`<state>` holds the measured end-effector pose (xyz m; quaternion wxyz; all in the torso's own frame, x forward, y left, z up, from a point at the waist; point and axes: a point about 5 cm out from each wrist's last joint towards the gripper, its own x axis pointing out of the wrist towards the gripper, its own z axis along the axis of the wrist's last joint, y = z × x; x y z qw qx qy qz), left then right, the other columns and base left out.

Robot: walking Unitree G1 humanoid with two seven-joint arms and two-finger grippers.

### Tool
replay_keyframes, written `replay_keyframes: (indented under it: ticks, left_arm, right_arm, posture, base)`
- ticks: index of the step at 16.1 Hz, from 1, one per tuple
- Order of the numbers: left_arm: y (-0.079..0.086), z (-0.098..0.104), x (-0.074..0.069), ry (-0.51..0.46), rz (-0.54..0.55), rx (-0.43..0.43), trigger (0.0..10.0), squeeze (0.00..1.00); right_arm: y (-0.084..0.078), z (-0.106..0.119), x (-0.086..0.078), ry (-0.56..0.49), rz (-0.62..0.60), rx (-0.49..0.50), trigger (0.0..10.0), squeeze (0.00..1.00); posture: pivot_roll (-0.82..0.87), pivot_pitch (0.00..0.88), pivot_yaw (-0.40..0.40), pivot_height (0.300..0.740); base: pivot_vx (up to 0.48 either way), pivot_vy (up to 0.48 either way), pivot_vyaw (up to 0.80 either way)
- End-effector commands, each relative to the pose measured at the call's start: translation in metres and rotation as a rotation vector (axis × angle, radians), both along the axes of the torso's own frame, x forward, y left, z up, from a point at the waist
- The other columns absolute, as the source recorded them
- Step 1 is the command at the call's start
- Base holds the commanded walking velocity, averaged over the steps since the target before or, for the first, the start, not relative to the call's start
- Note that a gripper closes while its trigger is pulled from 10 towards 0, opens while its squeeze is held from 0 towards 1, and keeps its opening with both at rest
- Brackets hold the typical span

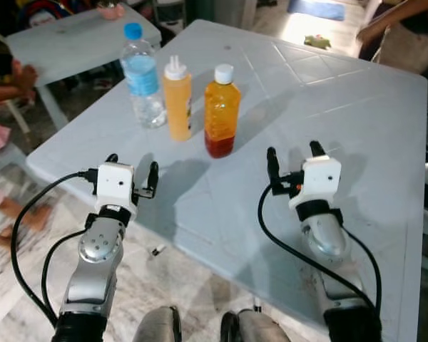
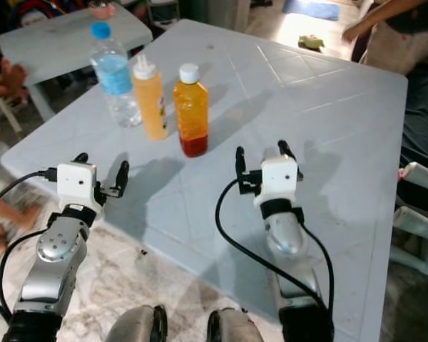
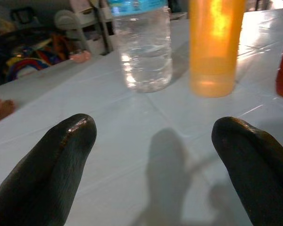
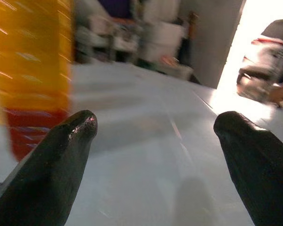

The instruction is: Restocking fridge

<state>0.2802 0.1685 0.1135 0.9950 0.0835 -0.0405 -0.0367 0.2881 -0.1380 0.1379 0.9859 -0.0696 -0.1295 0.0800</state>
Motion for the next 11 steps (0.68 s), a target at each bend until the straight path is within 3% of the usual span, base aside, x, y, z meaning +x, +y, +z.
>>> replay_keyframes:
  ticks: [1, 2, 3, 5, 11]
  left_arm:
    - [0.003, 0.002, -0.001, -0.007, 0.01, 0.017, 10.0, 0.0]
    - [0.005, 0.004, -0.002, -0.013, 0.018, 0.022, 10.0, 0.0]
    - [0.005, 0.004, -0.002, -0.013, 0.018, 0.022, 10.0, 0.0]
    - [0.007, 0.005, -0.004, -0.015, 0.04, 0.032, 10.0, 0.0]
    - [0.013, 0.007, -0.008, -0.017, 0.065, 0.052, 10.0, 0.0]
  right_arm:
    - [0.009, 0.016, 0.002, -0.068, 0.061, -0.006, 10.0, 0.0]
    - [0.013, 0.035, 0.01, -0.124, 0.129, -0.024, 10.0, 0.0]
    - [0.013, 0.035, 0.01, -0.124, 0.129, -0.024, 10.0, 0.0]
    - [0.016, 0.065, 0.031, -0.184, 0.228, -0.042, 10.0, 0.0]
    - [0.016, 0.106, 0.076, -0.208, 0.324, -0.087, 10.0, 0.0]
  posture:
    - [0.04, 0.148, 0.002, 0.74]
    - [0.05, 0.154, 0.0, 0.74]
    - [0.05, 0.154, 0.0, 0.74]
    - [0.06, 0.162, -0.003, 0.74]
    - [0.1, 0.168, -0.009, 0.74]
  base:
    - [0.0, 0.0, 0.0]
    - [0.0, 0.0, 0.0]
    - [0.0, 0.0, 0.0]
    - [0.0, 0.0, 0.0]
    - [0.0, 0.0, 0.0]
